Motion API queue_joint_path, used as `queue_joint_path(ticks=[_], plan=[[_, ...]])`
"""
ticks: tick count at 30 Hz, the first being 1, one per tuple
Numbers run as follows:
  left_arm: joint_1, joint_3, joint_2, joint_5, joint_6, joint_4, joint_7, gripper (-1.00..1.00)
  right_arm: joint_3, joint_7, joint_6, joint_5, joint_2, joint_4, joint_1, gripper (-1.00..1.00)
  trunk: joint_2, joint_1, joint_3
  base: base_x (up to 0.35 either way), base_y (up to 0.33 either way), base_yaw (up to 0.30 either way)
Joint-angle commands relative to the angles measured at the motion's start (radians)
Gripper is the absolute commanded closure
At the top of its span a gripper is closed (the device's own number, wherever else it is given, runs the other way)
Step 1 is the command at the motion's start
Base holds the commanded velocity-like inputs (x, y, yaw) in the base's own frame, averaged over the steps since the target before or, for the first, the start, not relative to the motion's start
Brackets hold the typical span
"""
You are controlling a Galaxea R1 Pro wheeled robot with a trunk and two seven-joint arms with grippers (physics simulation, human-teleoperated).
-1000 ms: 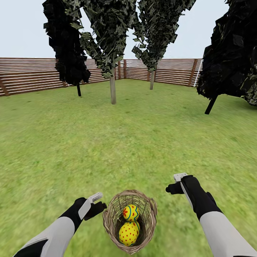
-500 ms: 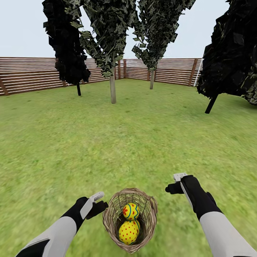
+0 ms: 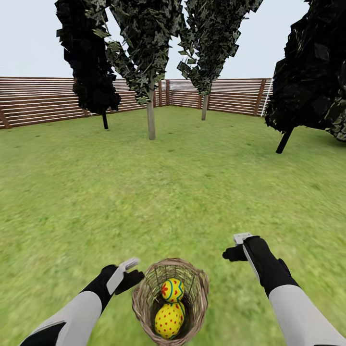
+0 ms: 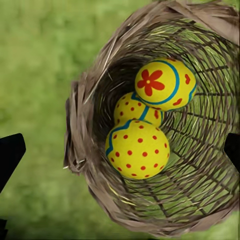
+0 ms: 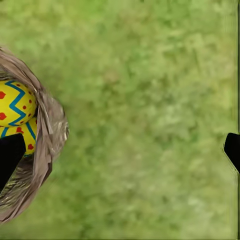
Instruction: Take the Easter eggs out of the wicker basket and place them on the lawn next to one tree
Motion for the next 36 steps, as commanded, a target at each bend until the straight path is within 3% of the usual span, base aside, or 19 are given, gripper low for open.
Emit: queue_joint_path(ticks=[1,11,16,18,20,24,36], plan=[[0.000,0.001,0.000,0.011,0.006,-0.003,0.009,-1.00,-0.002,0.010,0.003,0.011,0.000,-0.001,0.000,-1.00,0.000,0.000,-0.001,0.258,-0.214,0.000],[0.000,0.002,-0.008,0.012,0.007,0.002,0.009,-1.00,-0.002,0.010,0.003,0.011,0.000,-0.001,0.000,-1.00,0.000,0.000,-0.001,0.126,-0.094,0.000],[0.000,-0.001,-0.008,0.008,0.007,0.009,0.035,-1.00,-0.002,0.010,0.003,0.011,0.000,-0.001,0.000,-1.00,-0.035,0.020,-0.017,0.000,0.000,0.000],[0.000,-0.016,-0.009,0.009,0.008,0.008,0.081,-1.00,-0.002,0.010,0.003,0.011,0.000,-0.001,0.000,-1.00,-0.049,0.027,-0.023,0.000,0.000,0.000],[0.000,-0.061,-0.010,0.011,0.008,0.007,0.148,-1.00,-0.002,0.010,0.003,0.011,-0.001,-0.001,0.000,-1.00,-0.063,0.035,-0.029,0.000,0.000,0.000],[0.000,-0.111,-0.021,0.012,0.008,0.006,0.190,-1.00,-0.002,0.010,0.003,0.011,-0.001,-0.001,0.000,-1.00,-0.091,0.050,-0.042,0.000,0.000,0.000],[0.000,-0.124,-0.037,0.014,-0.023,0.010,0.188,-1.00,-0.002,0.010,0.003,0.010,-0.002,-0.002,0.000,-1.00,-0.175,0.096,-0.079,0.000,0.000,0.000]])
